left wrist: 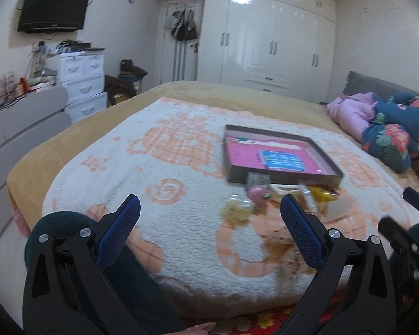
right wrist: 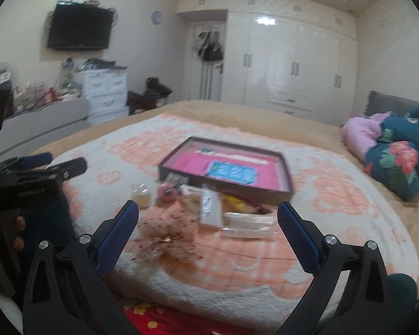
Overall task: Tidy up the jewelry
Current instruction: 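Grasp the sheer pink bow with the right tool while the left tool grasps the clear claw clip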
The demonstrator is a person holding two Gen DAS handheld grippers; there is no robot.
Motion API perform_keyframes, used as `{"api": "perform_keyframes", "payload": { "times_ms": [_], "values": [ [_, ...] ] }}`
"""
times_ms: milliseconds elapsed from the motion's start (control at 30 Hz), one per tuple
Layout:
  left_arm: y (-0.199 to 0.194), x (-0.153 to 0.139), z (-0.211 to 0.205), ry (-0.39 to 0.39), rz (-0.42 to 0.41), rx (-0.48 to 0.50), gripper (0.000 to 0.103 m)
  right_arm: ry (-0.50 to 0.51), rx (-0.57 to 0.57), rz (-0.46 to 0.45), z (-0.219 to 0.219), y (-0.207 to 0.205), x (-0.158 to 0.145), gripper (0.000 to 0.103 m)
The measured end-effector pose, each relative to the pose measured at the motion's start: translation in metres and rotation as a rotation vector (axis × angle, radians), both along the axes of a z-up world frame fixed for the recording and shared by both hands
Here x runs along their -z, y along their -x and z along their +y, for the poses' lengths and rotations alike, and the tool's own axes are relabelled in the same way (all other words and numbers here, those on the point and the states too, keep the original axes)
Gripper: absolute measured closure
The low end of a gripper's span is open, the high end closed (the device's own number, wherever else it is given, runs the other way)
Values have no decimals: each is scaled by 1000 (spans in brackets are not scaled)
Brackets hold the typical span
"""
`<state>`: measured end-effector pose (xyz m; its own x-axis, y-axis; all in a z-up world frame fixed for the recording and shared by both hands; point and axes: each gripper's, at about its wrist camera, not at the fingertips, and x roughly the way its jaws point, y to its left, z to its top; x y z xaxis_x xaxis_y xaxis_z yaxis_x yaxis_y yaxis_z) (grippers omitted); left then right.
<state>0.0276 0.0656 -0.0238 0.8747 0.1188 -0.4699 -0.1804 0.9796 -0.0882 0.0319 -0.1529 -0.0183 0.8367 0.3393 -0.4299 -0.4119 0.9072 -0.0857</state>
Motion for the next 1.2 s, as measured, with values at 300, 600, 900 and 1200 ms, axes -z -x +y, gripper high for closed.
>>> {"api": "perform_keyframes", "payload": {
  "times_ms": [300,600,900,1200],
  "values": [
    [-39,21,21,-18,128,-11,11,78,-92,152,38,-30,43,6],
    [-79,33,26,-12,200,62,11,148,-141,232,63,-59,79,8],
    [-114,50,14,18,274,157,21,172,-150,282,65,-72,101,52],
    [-136,64,-8,49,323,285,49,126,-171,252,47,-68,91,76]
  ]
}}
